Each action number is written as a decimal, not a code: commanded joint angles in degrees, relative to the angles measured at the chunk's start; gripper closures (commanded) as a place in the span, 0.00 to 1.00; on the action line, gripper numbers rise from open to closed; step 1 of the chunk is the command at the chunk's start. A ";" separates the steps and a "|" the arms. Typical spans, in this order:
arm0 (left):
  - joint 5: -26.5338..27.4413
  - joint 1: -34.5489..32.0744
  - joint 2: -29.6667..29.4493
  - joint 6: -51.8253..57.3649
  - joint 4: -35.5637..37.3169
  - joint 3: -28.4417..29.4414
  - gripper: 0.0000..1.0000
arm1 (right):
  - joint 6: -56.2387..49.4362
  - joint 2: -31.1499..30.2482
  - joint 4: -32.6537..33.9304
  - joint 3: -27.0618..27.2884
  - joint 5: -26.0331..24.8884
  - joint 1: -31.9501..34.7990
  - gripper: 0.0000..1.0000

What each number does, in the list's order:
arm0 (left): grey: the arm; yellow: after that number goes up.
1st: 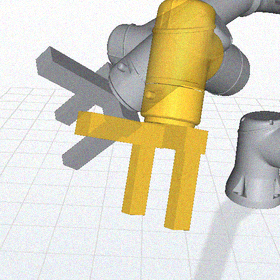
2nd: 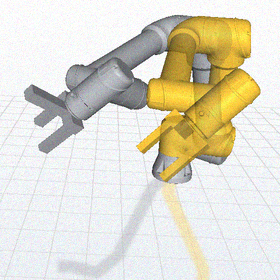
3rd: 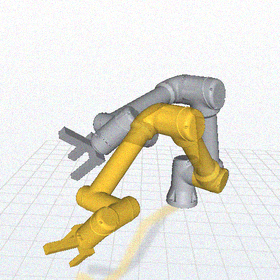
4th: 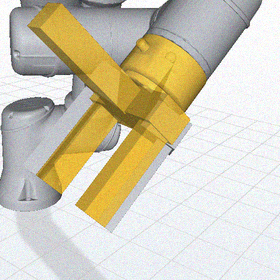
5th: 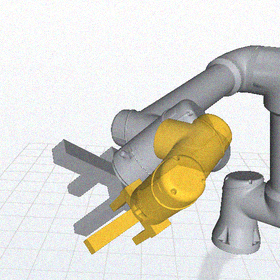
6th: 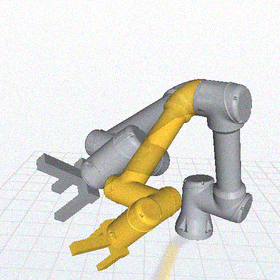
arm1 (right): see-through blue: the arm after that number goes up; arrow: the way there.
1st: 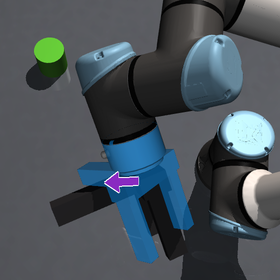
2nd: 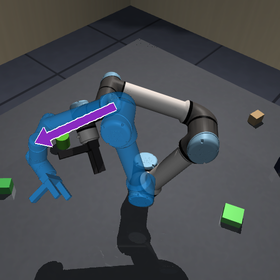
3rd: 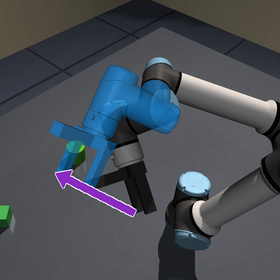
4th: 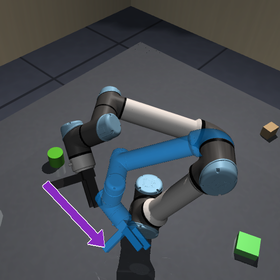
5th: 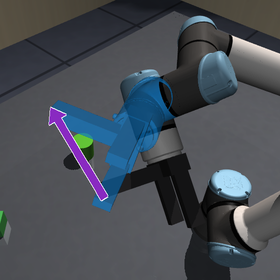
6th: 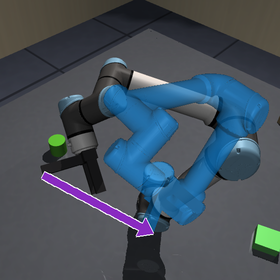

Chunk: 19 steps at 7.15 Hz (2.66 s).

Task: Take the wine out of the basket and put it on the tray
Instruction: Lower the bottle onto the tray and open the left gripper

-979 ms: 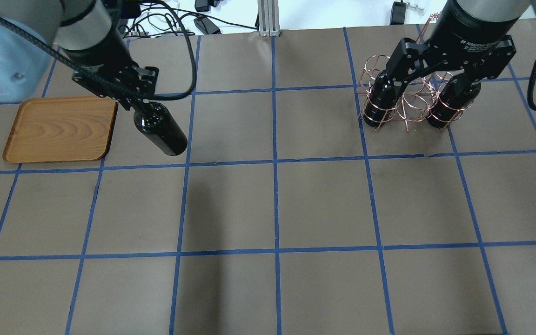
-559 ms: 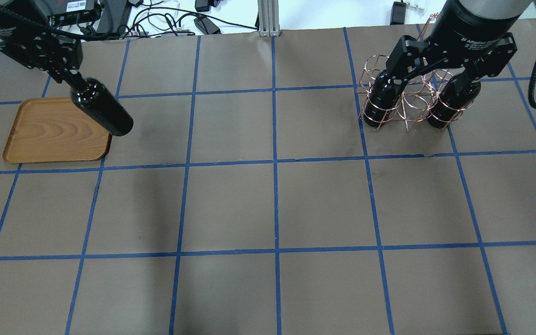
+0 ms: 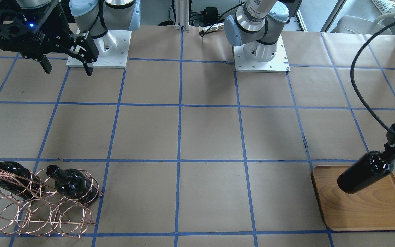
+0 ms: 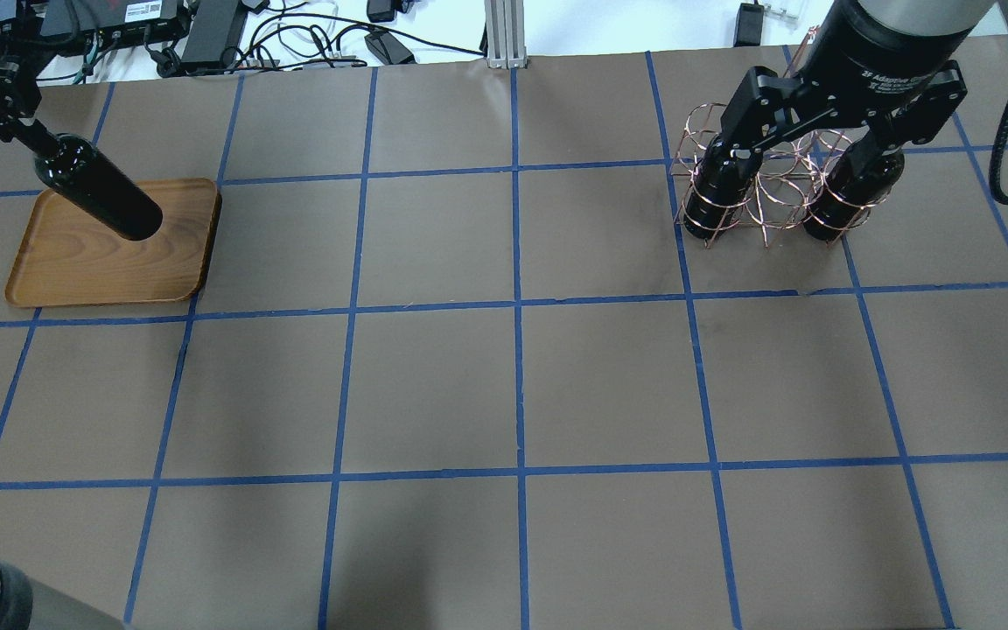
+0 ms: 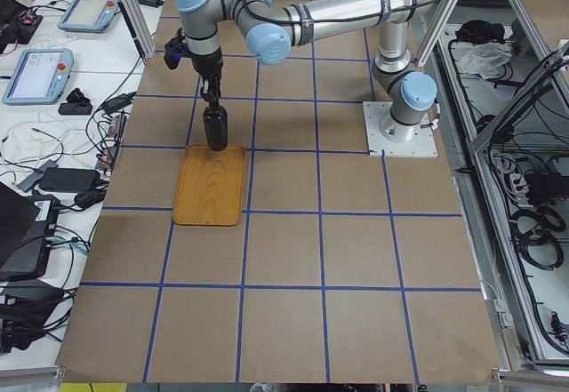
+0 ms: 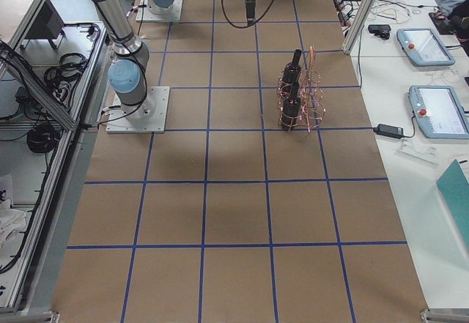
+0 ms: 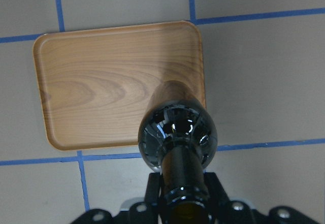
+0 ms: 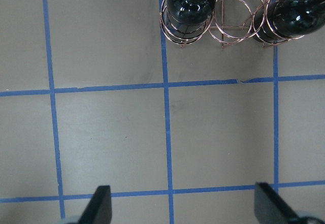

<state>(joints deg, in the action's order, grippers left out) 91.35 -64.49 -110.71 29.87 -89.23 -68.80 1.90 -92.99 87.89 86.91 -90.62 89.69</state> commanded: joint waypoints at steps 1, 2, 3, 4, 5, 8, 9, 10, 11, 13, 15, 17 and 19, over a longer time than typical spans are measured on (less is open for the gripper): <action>-0.03 3.13 -3.36 4.21 2.12 0.77 1.00 | -0.05 0.00 -0.09 0.01 0.00 0.05 0.00; 0.31 3.58 -4.59 5.01 3.34 0.77 1.00 | -0.05 0.00 -0.09 0.01 -0.08 0.05 0.00; 0.49 3.67 -5.30 5.54 5.01 0.77 1.00 | -0.05 0.00 -0.17 0.01 0.00 0.05 0.00; 0.49 3.67 -6.00 5.55 5.37 0.77 1.00 | -0.05 0.00 -0.17 0.01 0.00 0.05 0.00; 0.49 3.67 -6.62 5.55 6.60 0.77 1.00 | 0.04 0.00 -0.17 0.01 0.00 0.05 0.00; 0.41 3.67 -7.24 5.55 6.87 0.68 0.96 | 0.04 0.00 -0.17 0.01 0.00 0.05 0.00; 0.32 3.67 -7.50 5.55 6.87 0.68 0.83 | -0.05 0.00 -0.17 0.01 0.00 0.05 0.00; 0.40 3.67 -7.50 5.55 6.87 0.68 0.53 | 0.04 0.00 -0.17 0.01 0.00 0.05 0.00; 0.58 3.67 -7.50 5.55 6.79 0.68 0.21 | 0.04 0.00 -0.17 0.01 0.00 0.05 0.00; 0.58 3.67 -5.49 5.55 4.77 0.16 0.00 | 0.04 0.00 -0.26 0.01 0.00 0.05 0.00; 0.06 2.54 0.54 4.93 -1.98 -0.11 0.00 | 0.04 0.00 -0.26 0.01 -0.08 0.05 0.00; -0.30 2.18 8.10 -0.12 -7.18 -2.81 0.00 | -0.05 0.00 -0.09 0.01 -0.08 0.05 0.00; -2.23 -2.27 14.00 -11.36 -7.28 -6.59 0.00 | -0.49 0.09 0.18 0.01 0.00 0.05 0.00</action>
<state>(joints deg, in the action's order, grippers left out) 89.64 -63.87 -100.28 24.79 -96.16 -73.25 1.67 -92.96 87.93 86.92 -90.64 89.74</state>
